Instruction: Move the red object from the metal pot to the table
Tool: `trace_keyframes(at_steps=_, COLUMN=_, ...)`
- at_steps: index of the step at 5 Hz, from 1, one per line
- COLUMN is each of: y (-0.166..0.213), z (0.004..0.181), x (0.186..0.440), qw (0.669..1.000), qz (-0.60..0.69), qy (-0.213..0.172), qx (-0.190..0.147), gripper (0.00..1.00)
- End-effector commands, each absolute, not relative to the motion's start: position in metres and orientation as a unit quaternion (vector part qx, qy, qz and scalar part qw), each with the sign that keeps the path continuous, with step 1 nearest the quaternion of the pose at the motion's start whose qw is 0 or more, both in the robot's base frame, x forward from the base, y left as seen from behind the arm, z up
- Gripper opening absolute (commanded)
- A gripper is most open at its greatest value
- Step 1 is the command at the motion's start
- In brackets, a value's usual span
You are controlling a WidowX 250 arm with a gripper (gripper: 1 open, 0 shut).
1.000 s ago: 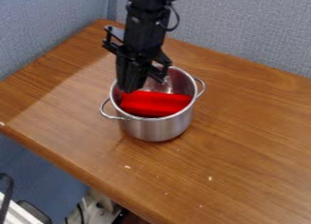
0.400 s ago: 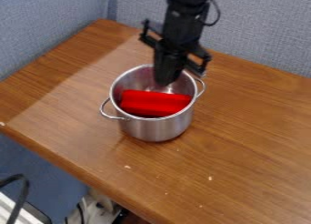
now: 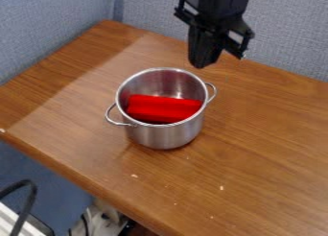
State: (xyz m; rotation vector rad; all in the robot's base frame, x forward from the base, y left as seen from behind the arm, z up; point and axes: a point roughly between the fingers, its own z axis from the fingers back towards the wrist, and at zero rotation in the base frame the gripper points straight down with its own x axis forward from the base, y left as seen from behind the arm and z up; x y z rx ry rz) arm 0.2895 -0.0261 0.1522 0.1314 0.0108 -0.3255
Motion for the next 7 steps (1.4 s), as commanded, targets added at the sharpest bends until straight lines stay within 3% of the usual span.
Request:
trace_keyframes(at_steps=1, y=-0.033, z=0.157, x=0.275, qw=0.983, qz=-0.177, qy=-0.011, qx=0.053, gripper=0.0)
trace_keyframes(at_steps=3, y=-0.057, z=0.142, x=0.264, qw=0.984, qz=-0.171, qy=0.002, qx=0.039, gripper=0.0)
trace_keyframes(at_steps=6, y=-0.068, z=0.15, x=0.269, qw=0.978, qz=-0.205, qy=0.0, qx=0.048, gripper=0.0)
trace_keyframes(at_steps=7, y=-0.053, z=0.148, x=0.27, qw=0.981, qz=-0.184, qy=0.001, qx=0.056, gripper=0.0)
